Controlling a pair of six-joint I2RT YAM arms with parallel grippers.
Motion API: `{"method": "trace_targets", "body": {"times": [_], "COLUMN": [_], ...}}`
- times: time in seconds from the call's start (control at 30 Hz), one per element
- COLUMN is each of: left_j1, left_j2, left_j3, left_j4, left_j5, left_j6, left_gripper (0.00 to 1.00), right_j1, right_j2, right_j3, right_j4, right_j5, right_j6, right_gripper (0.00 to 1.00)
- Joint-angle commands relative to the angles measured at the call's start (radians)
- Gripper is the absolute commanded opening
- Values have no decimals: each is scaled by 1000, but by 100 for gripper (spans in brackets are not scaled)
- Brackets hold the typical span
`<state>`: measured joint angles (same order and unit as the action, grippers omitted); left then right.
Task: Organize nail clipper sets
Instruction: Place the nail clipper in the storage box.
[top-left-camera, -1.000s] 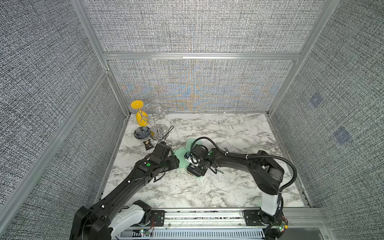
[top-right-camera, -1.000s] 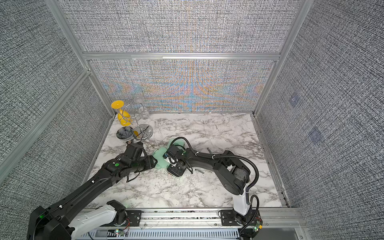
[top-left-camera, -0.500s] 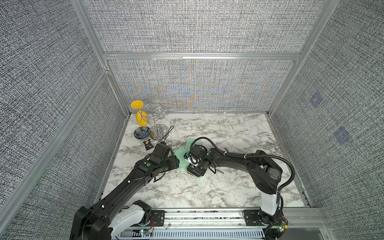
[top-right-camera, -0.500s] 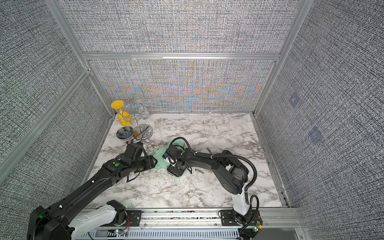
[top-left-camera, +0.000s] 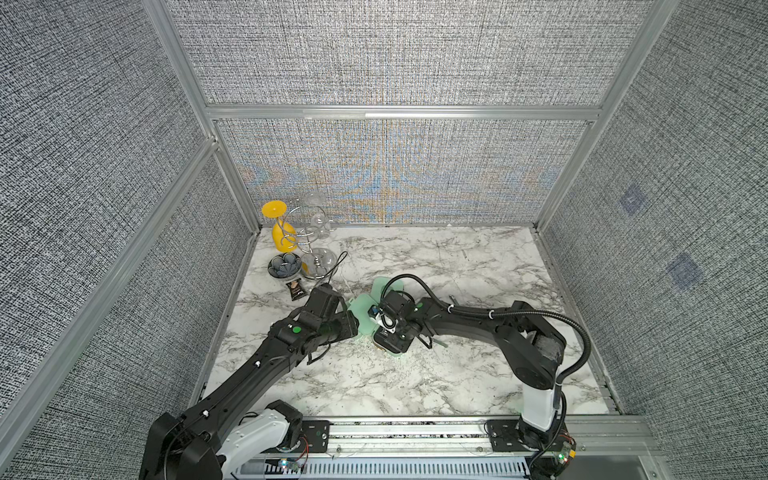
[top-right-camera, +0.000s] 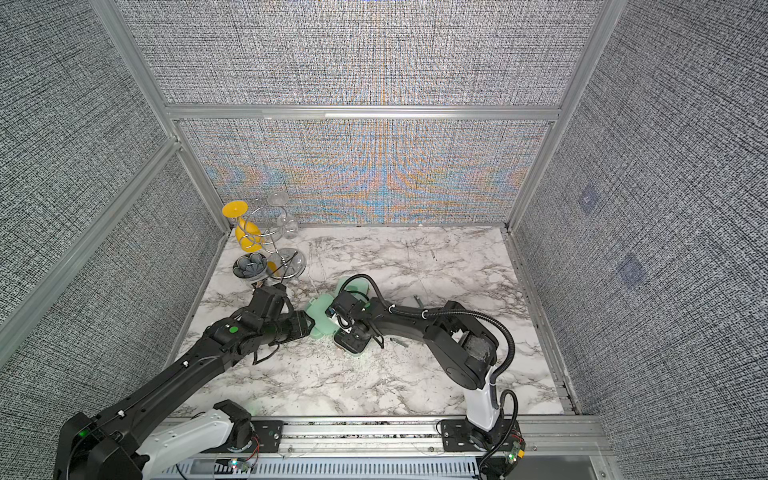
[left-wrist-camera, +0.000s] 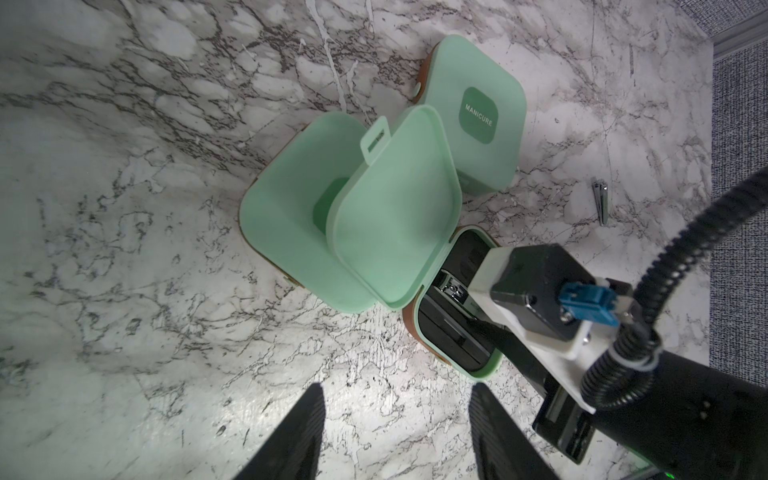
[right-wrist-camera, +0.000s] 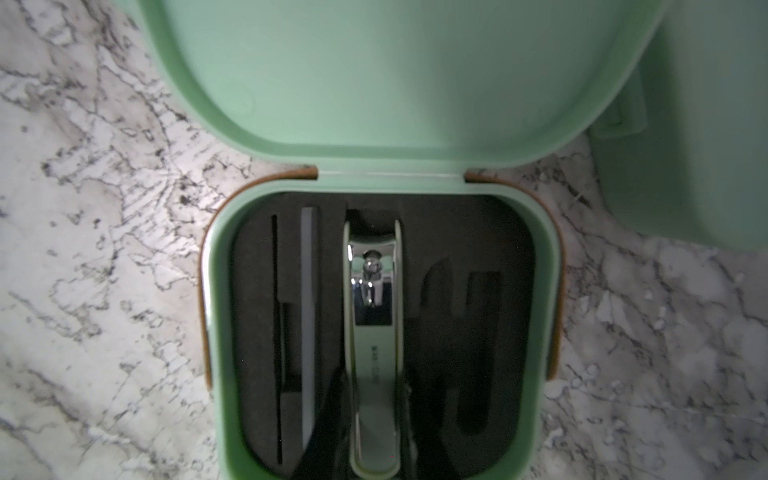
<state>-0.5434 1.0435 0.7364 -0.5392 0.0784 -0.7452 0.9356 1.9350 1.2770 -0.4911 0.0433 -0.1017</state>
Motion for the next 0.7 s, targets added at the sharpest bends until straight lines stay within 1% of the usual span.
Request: {"method": "trace_targets", "body": {"times": [0.0,0.33,0.5,0.67], "left_j1": [0,-1,0,-1], "left_j2": [-4,-3,-6,-12], "left_j3": [-6,-11,-13,-14], "left_j4": [12,13,12,15], "left_j5": [-2,-2,1,6], "left_j6": [-6,-8,-8,-11], "left_gripper": [58,58,58,58], "right_j1": [2,7,11,11], "right_j2": [32,64,37,16], "right_j3": [-11,-52,-93,-99], "right_j4": [25,67,75,45], "right_j5": [-41,-77,-76,-65], "right_j6": [54,140,173,183], "right_gripper": [4,3,3,3]}}
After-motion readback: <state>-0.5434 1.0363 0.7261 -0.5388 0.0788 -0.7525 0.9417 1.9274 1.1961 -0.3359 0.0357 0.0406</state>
